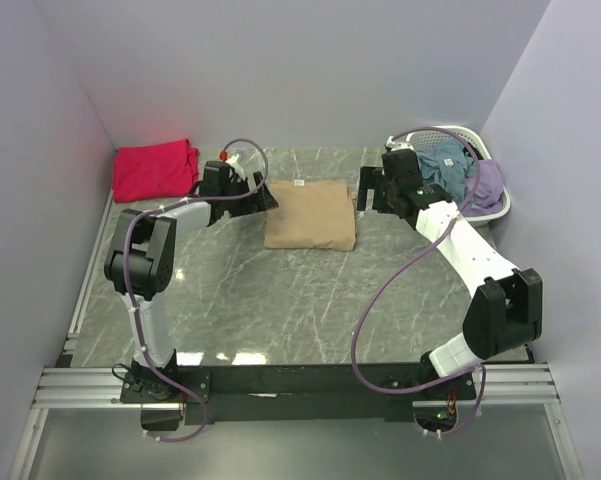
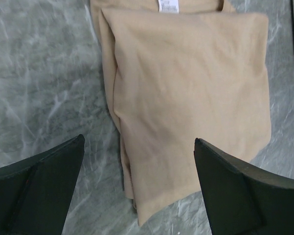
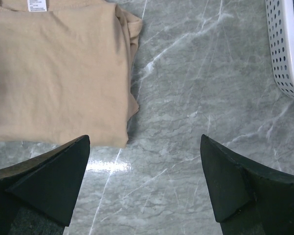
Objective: Fold and stack the t-shirts
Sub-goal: Neatly place the folded tshirt to the corner
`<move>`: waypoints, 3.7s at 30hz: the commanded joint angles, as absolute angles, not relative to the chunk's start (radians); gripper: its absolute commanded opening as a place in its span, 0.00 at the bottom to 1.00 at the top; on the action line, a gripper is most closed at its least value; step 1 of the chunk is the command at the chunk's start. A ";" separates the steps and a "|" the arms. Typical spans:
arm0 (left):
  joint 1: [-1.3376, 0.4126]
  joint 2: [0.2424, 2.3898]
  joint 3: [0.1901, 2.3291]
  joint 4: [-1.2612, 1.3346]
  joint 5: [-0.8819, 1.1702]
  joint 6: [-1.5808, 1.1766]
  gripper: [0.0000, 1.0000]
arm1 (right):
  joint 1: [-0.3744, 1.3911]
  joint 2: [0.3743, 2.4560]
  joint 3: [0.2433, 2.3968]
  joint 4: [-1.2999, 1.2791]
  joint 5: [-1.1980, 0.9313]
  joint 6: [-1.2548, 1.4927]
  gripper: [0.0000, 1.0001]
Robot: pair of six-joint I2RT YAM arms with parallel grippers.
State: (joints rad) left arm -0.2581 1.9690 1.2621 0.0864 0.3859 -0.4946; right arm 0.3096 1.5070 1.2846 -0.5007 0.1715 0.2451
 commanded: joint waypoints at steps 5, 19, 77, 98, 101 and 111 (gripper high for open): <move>-0.258 2.020 1.209 0.184 0.526 -0.508 0.99 | 0.302 1.514 1.293 -0.491 0.186 0.253 1.00; -0.284 2.238 1.284 0.267 0.788 -0.540 0.99 | 0.302 1.513 1.282 -0.486 0.192 0.255 1.00; -0.459 2.427 1.577 0.258 0.744 -0.637 0.94 | 0.061 1.868 1.210 -0.301 -0.196 0.420 1.00; -0.486 2.506 1.608 0.390 0.845 -0.762 0.91 | 0.061 1.933 1.252 -0.311 -0.394 0.380 1.00; -0.495 2.519 1.621 0.379 0.850 -0.761 0.89 | 0.063 1.939 1.249 -0.302 -0.408 0.379 1.00; -0.512 2.548 1.660 0.314 0.831 -0.735 0.19 | 0.074 1.950 1.259 -0.325 -0.382 0.365 1.00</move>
